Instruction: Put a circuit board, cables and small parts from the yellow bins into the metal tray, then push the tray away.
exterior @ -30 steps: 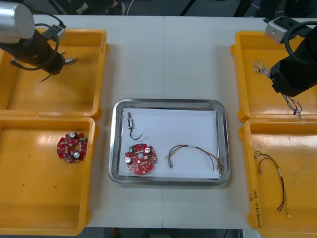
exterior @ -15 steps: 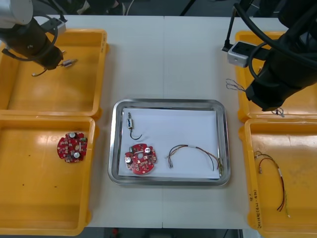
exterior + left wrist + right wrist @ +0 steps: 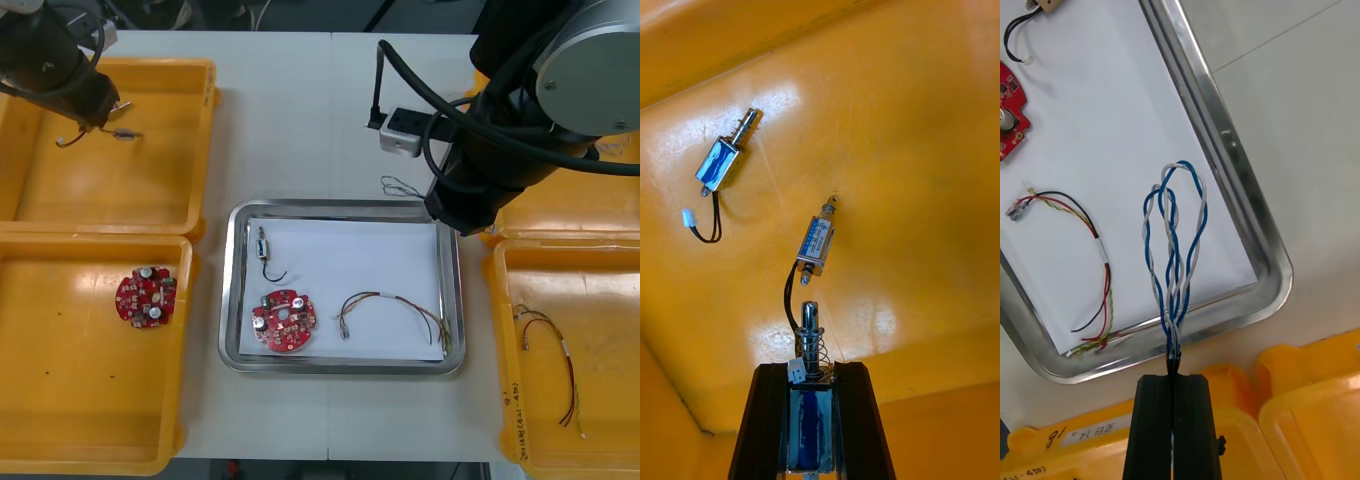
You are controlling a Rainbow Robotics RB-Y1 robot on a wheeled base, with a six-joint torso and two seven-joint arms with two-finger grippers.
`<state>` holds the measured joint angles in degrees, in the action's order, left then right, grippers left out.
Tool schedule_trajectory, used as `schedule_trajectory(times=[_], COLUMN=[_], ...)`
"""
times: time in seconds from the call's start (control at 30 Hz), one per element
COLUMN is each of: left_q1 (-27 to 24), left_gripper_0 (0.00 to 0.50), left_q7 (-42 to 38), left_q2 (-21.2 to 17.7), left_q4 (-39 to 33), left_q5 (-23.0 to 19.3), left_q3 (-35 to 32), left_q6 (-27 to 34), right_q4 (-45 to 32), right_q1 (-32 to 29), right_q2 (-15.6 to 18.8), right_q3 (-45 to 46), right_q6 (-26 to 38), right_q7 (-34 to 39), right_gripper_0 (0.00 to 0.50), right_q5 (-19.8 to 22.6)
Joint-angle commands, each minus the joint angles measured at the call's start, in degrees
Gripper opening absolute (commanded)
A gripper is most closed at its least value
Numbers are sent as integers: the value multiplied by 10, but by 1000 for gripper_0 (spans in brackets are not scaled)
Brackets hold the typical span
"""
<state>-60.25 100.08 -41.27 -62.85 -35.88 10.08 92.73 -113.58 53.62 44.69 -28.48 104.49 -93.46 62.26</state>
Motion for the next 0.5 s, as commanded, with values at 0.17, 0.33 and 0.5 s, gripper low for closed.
schedule_trajectory(times=[0.17,0.33,0.5], left_q1=[-20,-20,-21], left_gripper_0=[0,0,1], left_q7=[-42,-55,-56], left_q2=[-32,-35,-35], left_q4=[-59,-78,-83], left_q5=[11,11,11], left_q3=[-37,-38,-42], left_q6=[53,68,71], right_q4=[29,59,90], right_q1=[32,32,32], right_q2=[-40,-61,-81], right_q3=[-63,-65,-73], right_q6=[-19,-29,-50], right_q7=[-72,-117,-135], right_gripper_0=[0,0,0], right_q5=[-56,-73,-85])
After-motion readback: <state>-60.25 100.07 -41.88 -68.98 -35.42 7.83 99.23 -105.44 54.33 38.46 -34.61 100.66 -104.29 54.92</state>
